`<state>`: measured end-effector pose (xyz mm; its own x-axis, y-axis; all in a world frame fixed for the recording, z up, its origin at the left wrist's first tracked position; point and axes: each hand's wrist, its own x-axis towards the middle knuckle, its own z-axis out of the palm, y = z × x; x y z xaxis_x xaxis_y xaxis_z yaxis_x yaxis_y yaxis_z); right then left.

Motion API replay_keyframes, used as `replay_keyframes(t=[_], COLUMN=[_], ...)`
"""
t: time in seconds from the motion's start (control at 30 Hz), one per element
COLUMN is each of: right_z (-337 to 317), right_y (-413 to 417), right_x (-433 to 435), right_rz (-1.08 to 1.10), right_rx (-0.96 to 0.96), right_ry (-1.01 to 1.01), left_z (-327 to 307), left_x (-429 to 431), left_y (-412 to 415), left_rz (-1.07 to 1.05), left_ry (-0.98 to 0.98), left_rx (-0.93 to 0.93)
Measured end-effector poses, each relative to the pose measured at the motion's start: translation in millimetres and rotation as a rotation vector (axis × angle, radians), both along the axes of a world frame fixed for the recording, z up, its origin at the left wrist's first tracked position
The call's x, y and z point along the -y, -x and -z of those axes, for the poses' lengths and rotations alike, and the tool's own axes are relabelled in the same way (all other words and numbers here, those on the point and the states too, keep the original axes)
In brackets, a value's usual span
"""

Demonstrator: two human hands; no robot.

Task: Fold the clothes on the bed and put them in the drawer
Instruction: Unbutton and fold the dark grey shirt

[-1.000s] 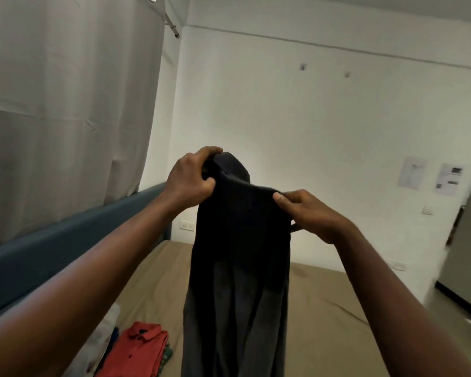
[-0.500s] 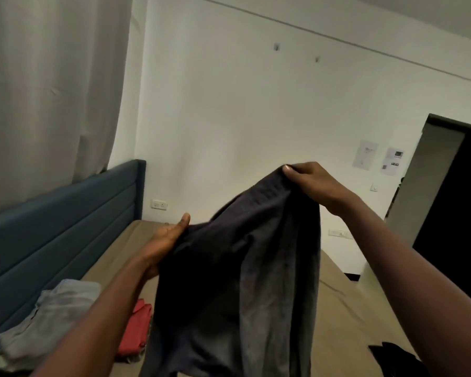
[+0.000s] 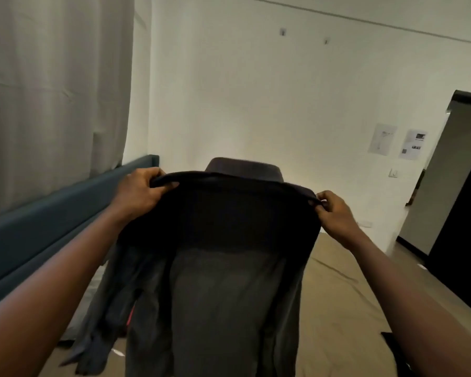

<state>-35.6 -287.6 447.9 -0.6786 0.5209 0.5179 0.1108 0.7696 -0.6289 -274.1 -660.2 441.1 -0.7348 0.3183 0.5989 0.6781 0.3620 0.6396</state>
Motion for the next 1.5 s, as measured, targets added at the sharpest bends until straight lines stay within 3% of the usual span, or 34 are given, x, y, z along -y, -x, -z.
replay_keyframes(t=[0.07,0.17,0.27,0.4,0.5,0.57,0.67,0.73,0.8,0.9,0.97,1.03,1.07,1.13,1.2,1.27,1.37,1.4,1.47,1.5], right_z=[19.4,33.6,38.1,31.8,30.7,34.3,38.5,43.3,46.4,53.1,59.4,65.5,67.5,74.2,80.7,84.0,93.2,96.6,106.0,108.3], right_y=[-7.8,-25.1,-41.2,-52.1,-50.9,-53.2,-66.0,-76.4,-85.6,-91.1,-89.8,-93.5,-98.2,-114.5,-129.2,-139.6,-152.3,-155.1,-159.6,-159.7], right_x=[-7.4,-16.6,-16.2,-8.0,-9.0,-12.0,-16.2,-21.3,-29.4,-40.3,-38.7,-35.8,-35.6,-36.8,-36.7,-35.8,-37.2,-37.7,-37.6,-37.4], right_rz=[-0.078,-0.273,-0.458,-0.617,-0.542,-0.413,-0.218,-0.158,-0.122,-0.003,0.040,-0.060,-0.147,-0.299,-0.373,-0.434,-0.536,-0.563,-0.568,-0.546], right_rx=[0.139,0.371,0.485,0.369,0.198,0.162,0.275,0.260,0.142,0.019,0.004,0.124,0.250,0.526,0.630,0.552,0.391,0.381,0.438,0.494], right_ry=[0.196,0.371,0.561,0.740,0.810,0.657,-0.001,-0.262,-0.263,-0.108,0.147,0.348,0.338,0.159,-0.011,0.060,0.428,0.576,0.733,0.706], left_z=[0.6,-0.2,-10.1,-12.9,-1.2,2.4,2.5,2.1,-0.4,-6.7,-10.4,-12.2,-13.7,-12.9,-4.3,8.1,24.9,28.7,40.3,45.1], left_x=[-5.6,-2.0,7.9,10.5,15.8,21.1,22.6,16.7,7.3,-7.6,-14.0,-19.3,-19.6,-15.6,-8.1,-4.5,-17.8,-22.5,-29.3,-30.4], left_y=[-14.8,-23.2,-39.6,-66.0,-74.3,-87.3,-107.9,-119.7,-131.2,-148.4,-159.6,-172.6,-179.4,-188.7,-192.2,-192.5,-201.6,-205.7,-213.1,-213.7], left_rz=[0.082,0.034,0.046,0.060,0.084,0.186,0.346,0.300,0.134,-0.105,-0.198,-0.288,-0.341,-0.446,-0.545,-0.536,-0.278,-0.237,-0.219,-0.234], left_ry=[0.119,0.249,0.170,0.044,0.077,0.122,0.093,0.109,0.168,0.165,0.165,0.379,0.553,0.862,0.944,0.677,-0.195,-0.396,-0.577,-0.590], left_rx=[0.110,0.106,0.224,0.450,0.559,0.664,0.794,0.686,0.464,0.181,0.041,-0.121,-0.193,-0.242,-0.179,0.000,0.569,0.668,0.719,0.685])
